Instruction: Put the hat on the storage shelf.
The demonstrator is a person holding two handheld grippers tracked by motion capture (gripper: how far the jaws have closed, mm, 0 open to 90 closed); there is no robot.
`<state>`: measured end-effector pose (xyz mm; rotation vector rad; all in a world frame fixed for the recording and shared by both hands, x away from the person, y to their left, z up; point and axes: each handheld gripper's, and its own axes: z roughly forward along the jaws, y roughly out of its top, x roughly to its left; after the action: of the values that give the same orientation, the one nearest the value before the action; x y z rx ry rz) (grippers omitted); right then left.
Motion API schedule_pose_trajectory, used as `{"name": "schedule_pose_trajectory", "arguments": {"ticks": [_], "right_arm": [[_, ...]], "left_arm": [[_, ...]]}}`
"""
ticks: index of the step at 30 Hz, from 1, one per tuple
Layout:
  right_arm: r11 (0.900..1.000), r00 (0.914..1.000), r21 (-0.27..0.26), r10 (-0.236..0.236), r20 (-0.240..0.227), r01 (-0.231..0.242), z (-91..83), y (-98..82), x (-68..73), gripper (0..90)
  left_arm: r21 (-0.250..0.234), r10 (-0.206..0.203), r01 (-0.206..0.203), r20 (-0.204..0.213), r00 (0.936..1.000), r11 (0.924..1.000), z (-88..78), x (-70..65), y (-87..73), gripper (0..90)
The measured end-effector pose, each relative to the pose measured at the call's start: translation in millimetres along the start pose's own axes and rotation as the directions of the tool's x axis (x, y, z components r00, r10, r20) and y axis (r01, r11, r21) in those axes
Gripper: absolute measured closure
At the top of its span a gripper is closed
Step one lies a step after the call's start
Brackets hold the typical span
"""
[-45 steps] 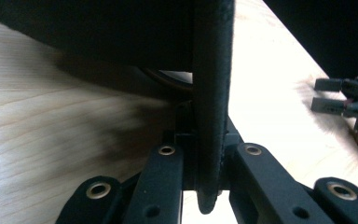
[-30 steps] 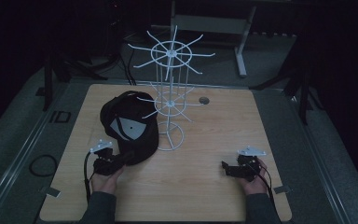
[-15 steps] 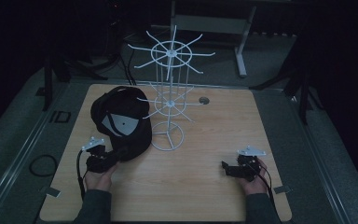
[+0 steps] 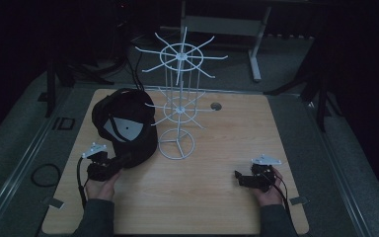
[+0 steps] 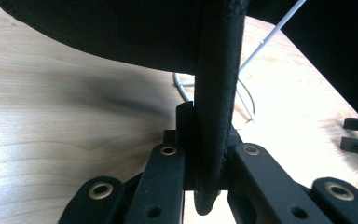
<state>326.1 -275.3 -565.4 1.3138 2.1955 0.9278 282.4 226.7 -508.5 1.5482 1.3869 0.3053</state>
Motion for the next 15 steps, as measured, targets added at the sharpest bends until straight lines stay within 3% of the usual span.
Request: {"name": "schedule_pose_trajectory", "arguments": {"ticks": [15], "right_arm": [[1.0,1.0,0.001,0.0,0.0,0.0,-0.1,0.0,0.0,13.2]], "left_arm": [[-0.023,0.016,-0.016,-0.019,0.9997,0.9996,-7.9,0.7,9.4,86.6]]}}
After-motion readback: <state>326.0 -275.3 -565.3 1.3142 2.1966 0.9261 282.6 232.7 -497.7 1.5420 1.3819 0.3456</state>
